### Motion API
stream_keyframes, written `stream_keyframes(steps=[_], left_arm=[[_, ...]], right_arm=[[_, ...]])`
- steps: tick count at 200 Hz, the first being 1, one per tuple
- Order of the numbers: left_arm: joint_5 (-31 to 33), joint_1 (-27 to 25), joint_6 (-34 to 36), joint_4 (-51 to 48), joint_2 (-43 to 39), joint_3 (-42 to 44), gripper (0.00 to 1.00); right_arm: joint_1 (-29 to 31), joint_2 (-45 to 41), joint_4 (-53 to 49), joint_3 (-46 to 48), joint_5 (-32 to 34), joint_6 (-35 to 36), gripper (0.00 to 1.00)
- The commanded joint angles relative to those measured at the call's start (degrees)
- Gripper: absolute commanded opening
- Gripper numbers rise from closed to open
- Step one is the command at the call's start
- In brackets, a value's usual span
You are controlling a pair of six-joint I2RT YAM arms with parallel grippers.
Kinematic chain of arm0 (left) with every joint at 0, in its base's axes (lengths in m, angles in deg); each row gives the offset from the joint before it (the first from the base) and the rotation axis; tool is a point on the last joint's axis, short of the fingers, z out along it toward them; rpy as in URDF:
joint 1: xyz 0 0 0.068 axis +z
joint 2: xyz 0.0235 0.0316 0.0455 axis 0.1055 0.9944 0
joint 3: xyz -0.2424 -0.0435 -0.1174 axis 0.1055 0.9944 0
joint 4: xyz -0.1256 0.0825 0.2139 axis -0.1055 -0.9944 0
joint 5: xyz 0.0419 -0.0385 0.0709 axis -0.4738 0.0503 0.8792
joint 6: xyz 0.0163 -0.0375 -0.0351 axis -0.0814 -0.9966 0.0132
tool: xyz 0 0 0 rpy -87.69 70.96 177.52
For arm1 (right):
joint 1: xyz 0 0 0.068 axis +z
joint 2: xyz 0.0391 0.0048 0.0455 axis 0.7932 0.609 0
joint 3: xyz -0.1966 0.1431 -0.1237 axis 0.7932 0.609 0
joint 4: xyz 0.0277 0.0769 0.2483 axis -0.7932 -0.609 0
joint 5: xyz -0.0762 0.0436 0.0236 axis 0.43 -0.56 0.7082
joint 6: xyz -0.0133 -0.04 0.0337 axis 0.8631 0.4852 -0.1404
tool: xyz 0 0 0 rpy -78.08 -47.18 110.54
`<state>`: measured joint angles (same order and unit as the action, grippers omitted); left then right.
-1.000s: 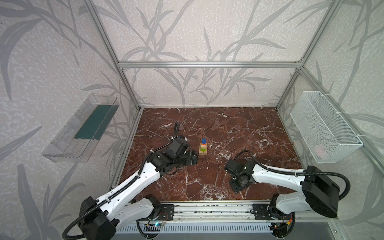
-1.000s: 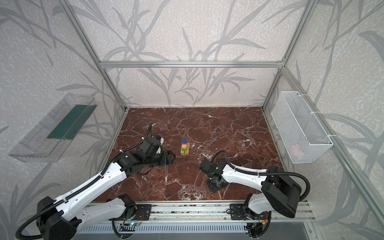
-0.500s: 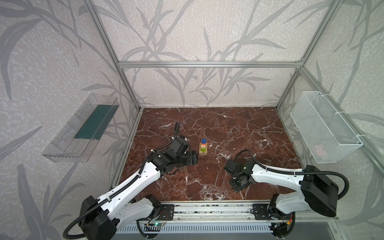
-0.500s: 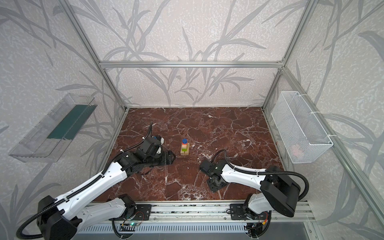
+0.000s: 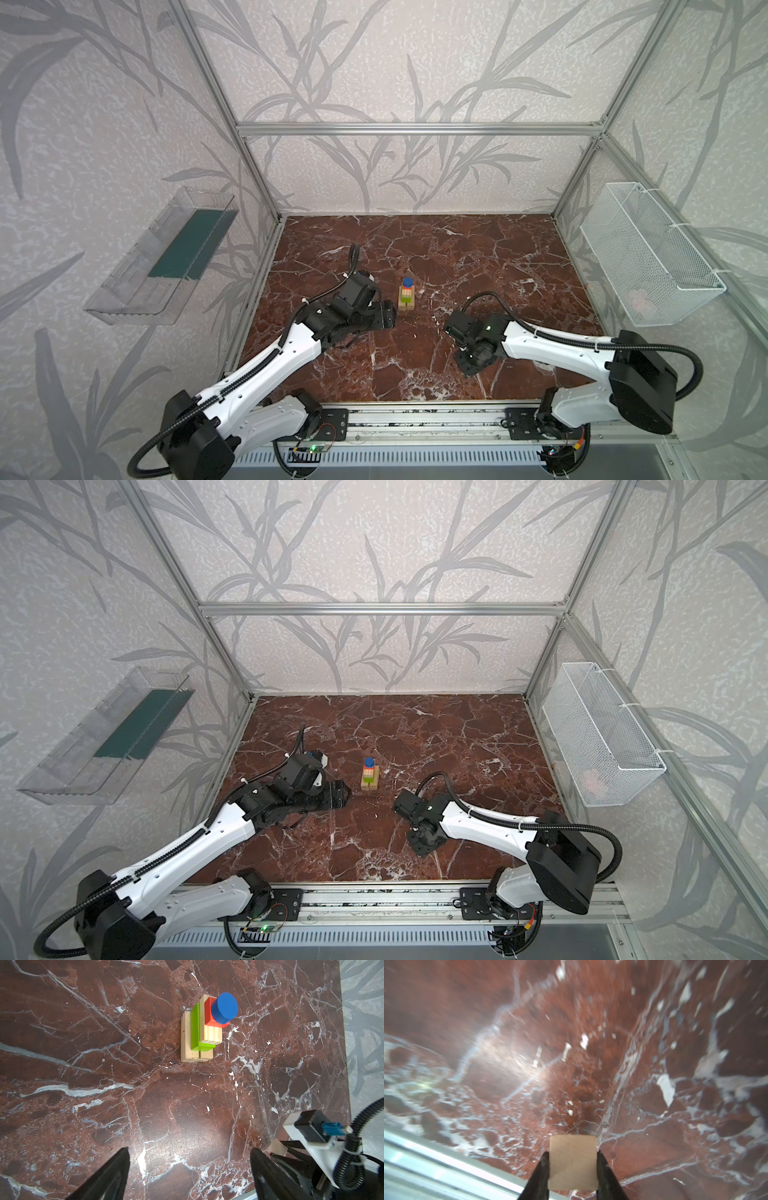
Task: Build the wood block tower
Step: 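Lift the wooden cube with the right gripper and carry it over the tower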
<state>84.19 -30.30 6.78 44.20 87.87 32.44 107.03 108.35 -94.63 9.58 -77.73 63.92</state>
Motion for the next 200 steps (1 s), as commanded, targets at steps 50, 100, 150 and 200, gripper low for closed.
stream_keyframes(steps=[50, 100, 150, 200], left_arm=[[4.8, 4.6, 0.4, -7.2, -5.1, -1.1, 0.89], [3.8, 9.8, 1.9, -8.1, -6.0, -0.7, 0.89], [5.0, 11.7, 3.8, -7.8, -5.6, -0.6, 0.89], [7.6, 13.3, 4.7, -8.5, -7.1, -0.3, 0.89]], right_arm=[[-2.8, 4.1, -9.0, -21.1, -3.0, 24.6, 0.2], [-8.9, 15.7, -11.1, -37.2, -9.1, 40.7, 0.13], [-10.8, 26.7, -14.4, -50.7, -12.7, 53.4, 0.11], [-12.9, 35.4, -21.4, -65.1, -14.2, 63.7, 0.11]])
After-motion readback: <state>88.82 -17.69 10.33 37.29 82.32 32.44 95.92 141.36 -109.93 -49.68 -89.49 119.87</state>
